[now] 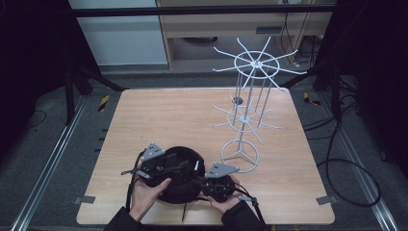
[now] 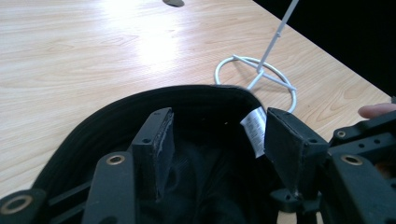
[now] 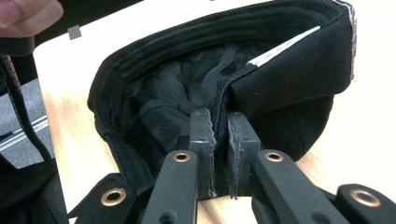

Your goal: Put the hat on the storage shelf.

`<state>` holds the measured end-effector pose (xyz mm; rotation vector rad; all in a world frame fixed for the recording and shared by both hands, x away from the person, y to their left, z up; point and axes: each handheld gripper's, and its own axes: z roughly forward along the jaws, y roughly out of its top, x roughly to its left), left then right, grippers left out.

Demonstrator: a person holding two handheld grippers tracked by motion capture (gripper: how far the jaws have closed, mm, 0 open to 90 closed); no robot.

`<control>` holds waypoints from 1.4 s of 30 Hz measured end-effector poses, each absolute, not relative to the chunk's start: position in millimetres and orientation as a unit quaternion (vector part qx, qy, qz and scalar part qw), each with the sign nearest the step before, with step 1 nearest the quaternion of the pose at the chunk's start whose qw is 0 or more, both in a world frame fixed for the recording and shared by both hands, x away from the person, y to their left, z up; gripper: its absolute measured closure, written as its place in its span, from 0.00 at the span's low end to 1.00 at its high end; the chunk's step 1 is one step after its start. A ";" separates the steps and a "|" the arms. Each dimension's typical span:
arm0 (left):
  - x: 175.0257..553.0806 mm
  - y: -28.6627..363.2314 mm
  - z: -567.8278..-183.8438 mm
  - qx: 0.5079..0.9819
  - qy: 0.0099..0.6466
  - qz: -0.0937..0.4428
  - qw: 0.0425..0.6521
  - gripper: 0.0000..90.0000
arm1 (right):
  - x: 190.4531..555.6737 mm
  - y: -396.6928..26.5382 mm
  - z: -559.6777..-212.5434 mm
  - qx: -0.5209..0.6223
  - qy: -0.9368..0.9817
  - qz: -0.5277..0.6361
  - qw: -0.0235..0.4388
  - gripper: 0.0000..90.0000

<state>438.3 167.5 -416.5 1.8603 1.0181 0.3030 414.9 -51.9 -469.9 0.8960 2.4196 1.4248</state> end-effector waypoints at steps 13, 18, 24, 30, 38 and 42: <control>446.1 131.9 -422.5 0.789 0.402 0.116 0.450 0.45 | 413.3 -49.4 -469.8 0.296 0.820 0.480 0.098 0.92; 450.9 126.8 -428.6 0.792 0.415 0.118 0.433 0.47 | 411.6 -47.1 -469.1 0.288 0.824 0.479 0.096 0.92; 452.4 123.5 -434.1 0.793 0.427 0.111 0.421 0.55 | 409.6 -44.4 -468.5 0.280 0.827 0.477 0.097 0.92; 449.6 123.0 -432.9 0.794 0.425 0.095 0.424 0.75 | 410.1 -43.2 -469.6 0.281 0.829 0.474 0.096 0.91; 443.5 129.4 -427.2 0.784 0.423 0.106 0.441 0.88 | 406.3 -47.6 -463.9 0.280 0.820 0.492 0.082 0.79; 440.2 137.2 -421.6 0.775 0.423 0.108 0.458 0.89 | 401.1 -56.5 -456.6 0.282 0.812 0.505 0.076 0.76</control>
